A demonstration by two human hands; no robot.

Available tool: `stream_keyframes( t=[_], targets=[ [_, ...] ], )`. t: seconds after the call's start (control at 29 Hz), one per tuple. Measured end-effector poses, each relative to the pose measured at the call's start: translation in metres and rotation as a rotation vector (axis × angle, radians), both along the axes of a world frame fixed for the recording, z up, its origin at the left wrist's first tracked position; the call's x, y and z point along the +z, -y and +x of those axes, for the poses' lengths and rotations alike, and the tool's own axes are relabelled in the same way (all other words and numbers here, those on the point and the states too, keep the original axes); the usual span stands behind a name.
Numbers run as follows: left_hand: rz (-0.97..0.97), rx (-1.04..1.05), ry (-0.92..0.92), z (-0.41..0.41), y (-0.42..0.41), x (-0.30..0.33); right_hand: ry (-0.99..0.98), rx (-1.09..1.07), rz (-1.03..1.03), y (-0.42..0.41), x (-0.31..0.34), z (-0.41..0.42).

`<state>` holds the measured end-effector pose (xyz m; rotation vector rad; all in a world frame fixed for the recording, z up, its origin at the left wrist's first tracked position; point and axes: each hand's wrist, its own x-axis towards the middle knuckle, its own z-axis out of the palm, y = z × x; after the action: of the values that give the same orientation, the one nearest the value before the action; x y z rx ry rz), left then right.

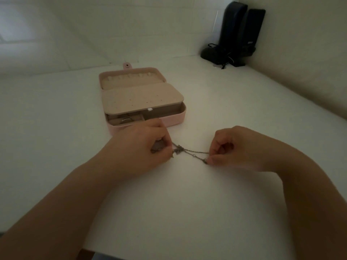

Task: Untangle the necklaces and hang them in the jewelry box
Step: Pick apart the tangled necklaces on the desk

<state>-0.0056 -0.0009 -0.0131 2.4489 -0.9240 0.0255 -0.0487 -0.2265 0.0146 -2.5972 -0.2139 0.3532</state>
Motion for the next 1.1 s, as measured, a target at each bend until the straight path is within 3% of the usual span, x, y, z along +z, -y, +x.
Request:
stream_keyframes(
  t=[0.21, 0.41, 0.69, 0.79, 0.93, 1.1],
  targets=[
    [-0.012, -0.040, 0.050, 0.000, 0.006, -0.004, 0.245, -0.011, 0.021, -0.018, -0.016, 0.008],
    [0.031, -0.159, -0.012, 0.003, 0.000, -0.003, 0.264, 0.028, -0.068, -0.020, -0.022, 0.013],
    [0.101, -0.260, -0.105, 0.003, -0.005, -0.002, 0.287, -0.145, -0.162, -0.005, -0.026, 0.016],
    [0.092, -0.268, -0.110, 0.003, -0.004, 0.000, 0.308, -0.169, -0.075, -0.007, -0.024, 0.014],
    [0.028, -0.228, -0.072, 0.002, -0.002, -0.001, 0.267, -0.078, 0.099, -0.015, -0.013, 0.007],
    [0.009, -0.200, -0.009, -0.002, 0.006, -0.002, 0.141, 0.054, 0.034, -0.023, -0.011, 0.005]
  ],
)
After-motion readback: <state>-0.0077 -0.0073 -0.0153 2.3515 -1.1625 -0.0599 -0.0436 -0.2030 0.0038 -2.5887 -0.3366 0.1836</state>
